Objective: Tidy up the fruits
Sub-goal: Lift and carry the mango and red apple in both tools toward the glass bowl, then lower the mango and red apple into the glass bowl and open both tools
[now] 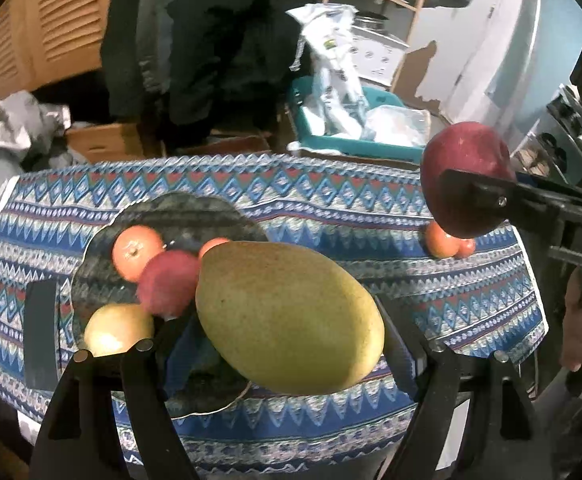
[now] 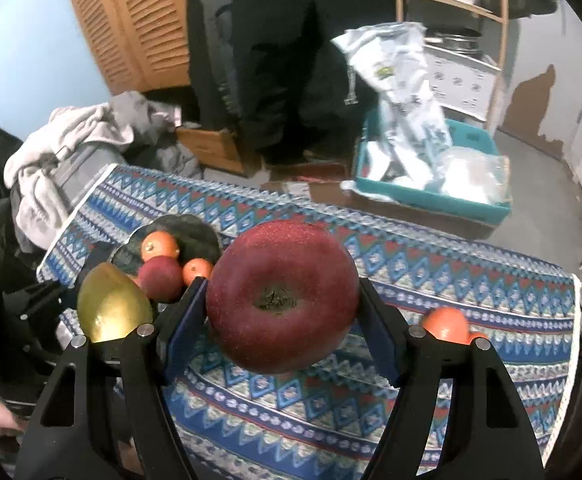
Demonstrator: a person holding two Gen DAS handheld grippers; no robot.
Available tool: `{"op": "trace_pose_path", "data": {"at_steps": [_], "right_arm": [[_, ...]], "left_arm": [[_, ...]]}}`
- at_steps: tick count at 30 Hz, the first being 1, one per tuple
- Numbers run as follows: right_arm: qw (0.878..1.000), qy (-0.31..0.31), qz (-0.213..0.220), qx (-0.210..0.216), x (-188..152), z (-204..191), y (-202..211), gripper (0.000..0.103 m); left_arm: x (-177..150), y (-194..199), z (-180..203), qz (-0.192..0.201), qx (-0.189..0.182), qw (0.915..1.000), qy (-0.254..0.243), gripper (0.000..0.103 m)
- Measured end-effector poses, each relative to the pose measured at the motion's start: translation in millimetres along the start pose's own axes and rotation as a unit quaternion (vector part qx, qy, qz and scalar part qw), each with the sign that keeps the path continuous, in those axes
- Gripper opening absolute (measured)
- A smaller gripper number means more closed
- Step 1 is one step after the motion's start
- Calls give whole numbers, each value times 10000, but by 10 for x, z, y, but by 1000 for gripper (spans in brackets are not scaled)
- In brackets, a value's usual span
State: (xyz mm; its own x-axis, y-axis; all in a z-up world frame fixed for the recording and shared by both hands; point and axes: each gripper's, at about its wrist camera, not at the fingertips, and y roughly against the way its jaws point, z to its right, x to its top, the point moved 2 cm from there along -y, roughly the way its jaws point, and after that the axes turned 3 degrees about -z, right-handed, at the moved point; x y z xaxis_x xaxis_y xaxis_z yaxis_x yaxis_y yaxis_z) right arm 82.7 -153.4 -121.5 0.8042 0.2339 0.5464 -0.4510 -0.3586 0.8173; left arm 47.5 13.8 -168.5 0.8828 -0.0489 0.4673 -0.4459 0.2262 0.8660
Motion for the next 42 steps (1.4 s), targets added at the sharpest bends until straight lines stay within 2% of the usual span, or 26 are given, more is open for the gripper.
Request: {"op": "trace_pose_path", "data": {"at_steps": [10, 18, 26, 42], "right_arm": [[9990, 216, -290, 245, 115, -399, -403, 73], [9970, 343, -564, 413, 116, -639, -748, 73], [9939, 373, -869, 562, 57, -781, -1043, 73], [9870, 430, -1373, 716, -128, -960, -1485, 73]], "left_arm": [[-174, -101, -425, -124, 239, 9992, 282, 82], [-326, -267, -618, -318, 355, 9982, 358, 82], [-403, -423, -767, -484, 467, 9967, 454, 82], [-524, -676, -904, -886, 412, 9927, 707, 82]]}}
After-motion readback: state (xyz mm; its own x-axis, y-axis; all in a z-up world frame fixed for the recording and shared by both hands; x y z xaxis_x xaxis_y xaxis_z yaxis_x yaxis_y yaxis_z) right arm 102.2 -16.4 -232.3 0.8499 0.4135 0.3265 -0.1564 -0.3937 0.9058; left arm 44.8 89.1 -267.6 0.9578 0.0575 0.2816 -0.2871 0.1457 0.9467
